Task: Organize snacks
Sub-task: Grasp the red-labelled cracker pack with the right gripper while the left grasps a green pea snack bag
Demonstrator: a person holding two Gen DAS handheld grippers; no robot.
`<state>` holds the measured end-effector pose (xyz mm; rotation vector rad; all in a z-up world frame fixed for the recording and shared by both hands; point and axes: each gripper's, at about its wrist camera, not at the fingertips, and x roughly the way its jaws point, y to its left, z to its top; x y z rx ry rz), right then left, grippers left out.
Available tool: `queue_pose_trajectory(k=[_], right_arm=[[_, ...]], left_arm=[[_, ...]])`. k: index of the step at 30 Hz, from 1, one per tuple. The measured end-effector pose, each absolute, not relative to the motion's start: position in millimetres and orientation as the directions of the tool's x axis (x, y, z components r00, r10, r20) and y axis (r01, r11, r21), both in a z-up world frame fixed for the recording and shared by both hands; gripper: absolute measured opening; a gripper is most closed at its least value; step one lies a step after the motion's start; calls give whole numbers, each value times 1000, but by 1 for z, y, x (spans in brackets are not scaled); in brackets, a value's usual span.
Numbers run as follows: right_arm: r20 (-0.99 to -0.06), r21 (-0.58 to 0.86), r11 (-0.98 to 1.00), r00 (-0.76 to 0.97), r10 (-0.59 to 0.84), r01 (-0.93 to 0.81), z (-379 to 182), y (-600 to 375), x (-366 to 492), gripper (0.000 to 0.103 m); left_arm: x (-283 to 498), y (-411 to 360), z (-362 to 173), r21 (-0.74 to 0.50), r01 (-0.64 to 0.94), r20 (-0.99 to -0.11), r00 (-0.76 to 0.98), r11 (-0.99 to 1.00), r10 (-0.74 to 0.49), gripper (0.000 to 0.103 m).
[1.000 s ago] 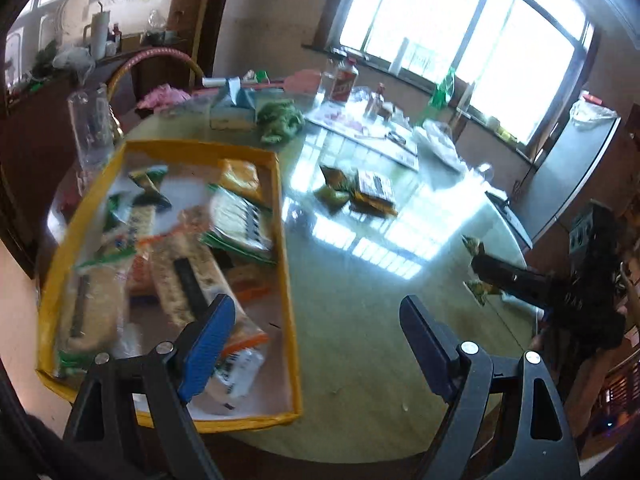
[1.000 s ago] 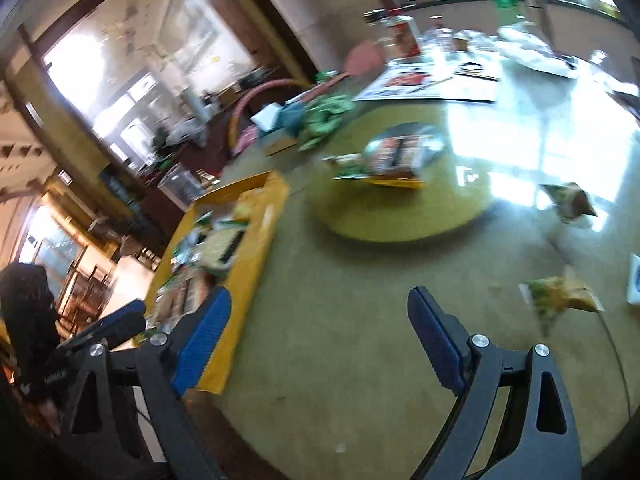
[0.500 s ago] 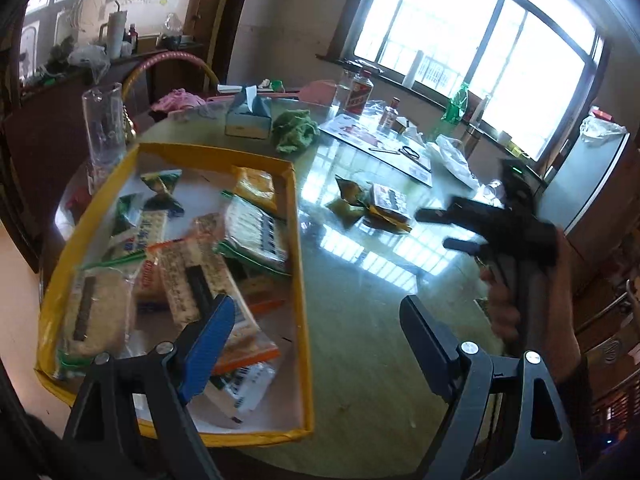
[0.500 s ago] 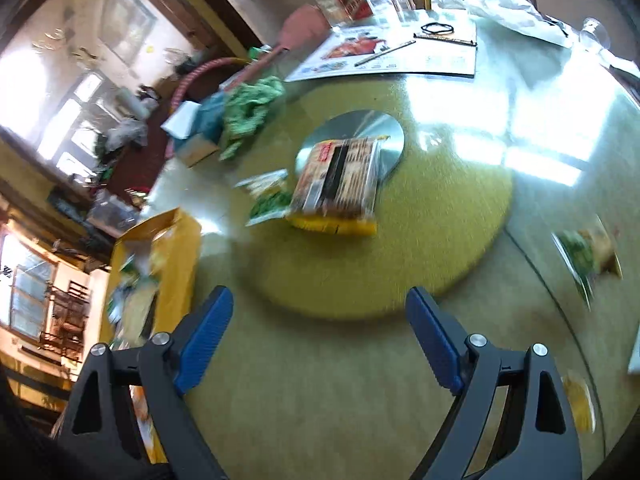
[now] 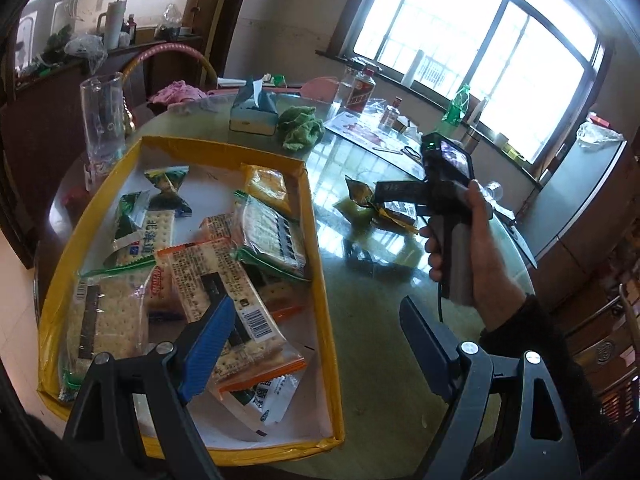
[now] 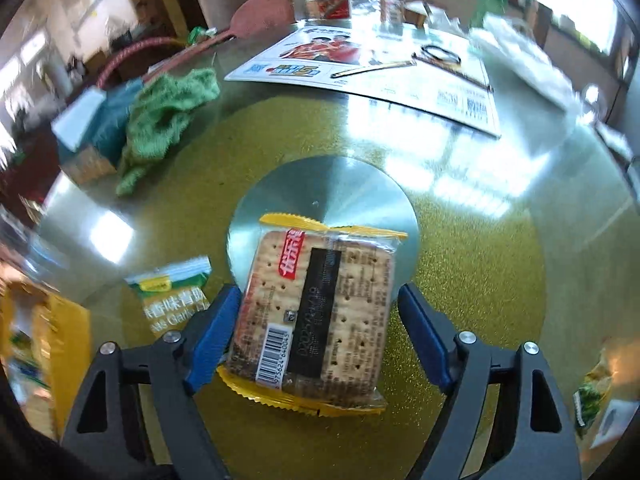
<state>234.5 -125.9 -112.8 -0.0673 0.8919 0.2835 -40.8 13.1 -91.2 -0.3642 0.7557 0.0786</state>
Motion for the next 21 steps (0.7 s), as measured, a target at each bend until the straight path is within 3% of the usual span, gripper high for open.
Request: queue_pose_trajectory(k=[2,9,14,17,21], right_arm=[[-772,14,959,607,189,-281,-113,-125,226,70],[-782,44,929,566,261,-367,-121,-160,171,69],[-773,149,897,517,368,-415,-124,-191,134,69],[-739,281,863,479,473,-419,-126,-208,126,69],[-705,305,858,508,495,-413,-129,-215,116,69]], left_arm=[[-39,12,-92,-299,-197,-689,721,934,-68,84],[-13,0,-89,-348,-160,-740,652,924,-166,84],[21,-2,-87,-405,-167,-763,604,899,-231,84],[48,-10,-75,-341,-189,-803,568,921,-181,84],[94,-16,-71,-331,-179,-825,532,927,-191,84]])
